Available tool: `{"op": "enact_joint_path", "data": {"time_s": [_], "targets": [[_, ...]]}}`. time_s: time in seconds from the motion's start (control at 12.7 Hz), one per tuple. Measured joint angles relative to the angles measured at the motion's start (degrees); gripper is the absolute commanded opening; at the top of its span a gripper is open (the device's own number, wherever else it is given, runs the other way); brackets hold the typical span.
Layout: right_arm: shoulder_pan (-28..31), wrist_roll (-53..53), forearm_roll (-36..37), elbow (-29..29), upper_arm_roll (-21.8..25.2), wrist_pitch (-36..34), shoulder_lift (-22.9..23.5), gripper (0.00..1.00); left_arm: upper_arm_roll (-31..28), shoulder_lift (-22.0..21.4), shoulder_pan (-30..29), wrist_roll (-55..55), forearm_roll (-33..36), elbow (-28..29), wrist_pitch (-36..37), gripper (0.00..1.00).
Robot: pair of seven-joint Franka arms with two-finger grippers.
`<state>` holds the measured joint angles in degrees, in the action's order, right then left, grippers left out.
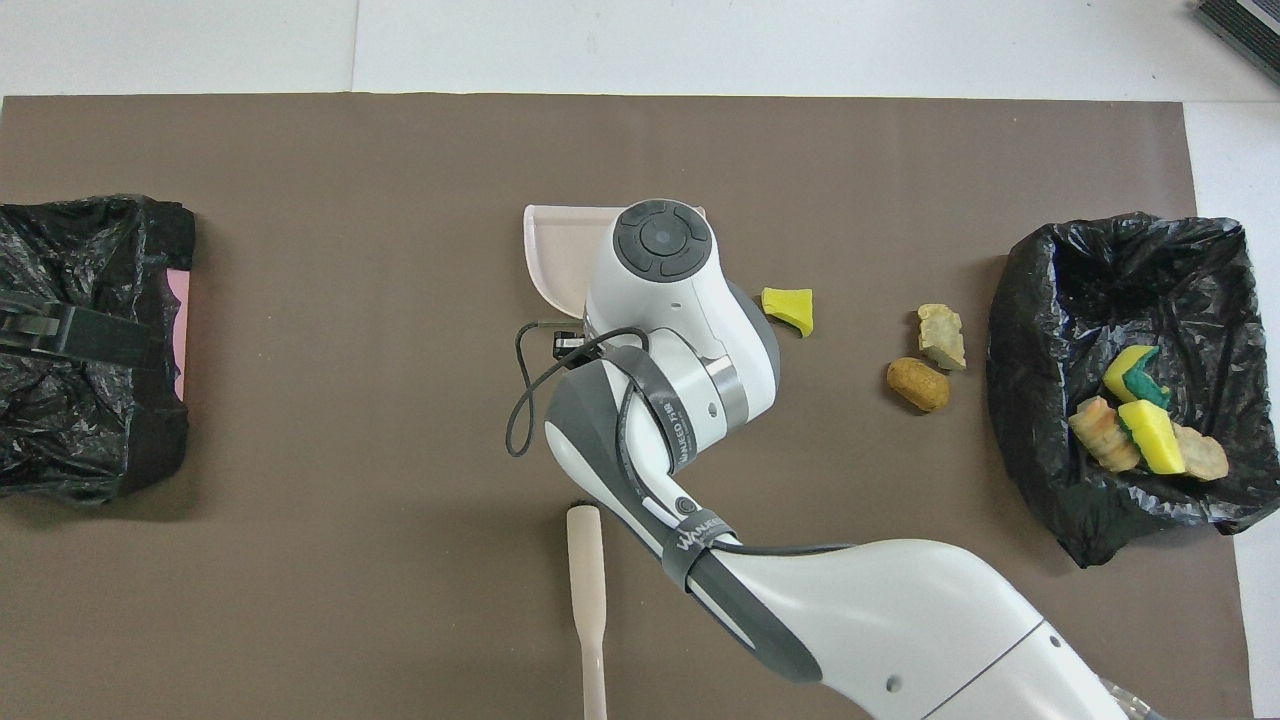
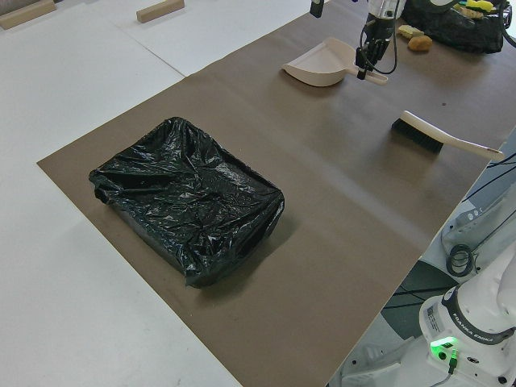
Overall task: Sweep and dump trash in bin
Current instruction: 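Lower the dustpan onto the mat near the remaining debris with the right gripper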
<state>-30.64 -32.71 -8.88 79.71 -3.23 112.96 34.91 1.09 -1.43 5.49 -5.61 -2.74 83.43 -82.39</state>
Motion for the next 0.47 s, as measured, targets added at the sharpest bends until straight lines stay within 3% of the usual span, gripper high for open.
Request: {"op": "enact_joint_path", "data": {"time_s": [0.24,0.47], "targets": [[-0.25,3.05,-0.36,-0.11,-0.01,-3.31,-2.18,1.0,0.01,-0.01,0.0,0.0,0.0,0.0,0.01,1.0],[0.93,3.43,-0.48,0.64,0.12,-13.5,-5.65,1.0,0.29,-0.06,0.01,-0.03,0.0,0.0,-0.11,1.0]]}}
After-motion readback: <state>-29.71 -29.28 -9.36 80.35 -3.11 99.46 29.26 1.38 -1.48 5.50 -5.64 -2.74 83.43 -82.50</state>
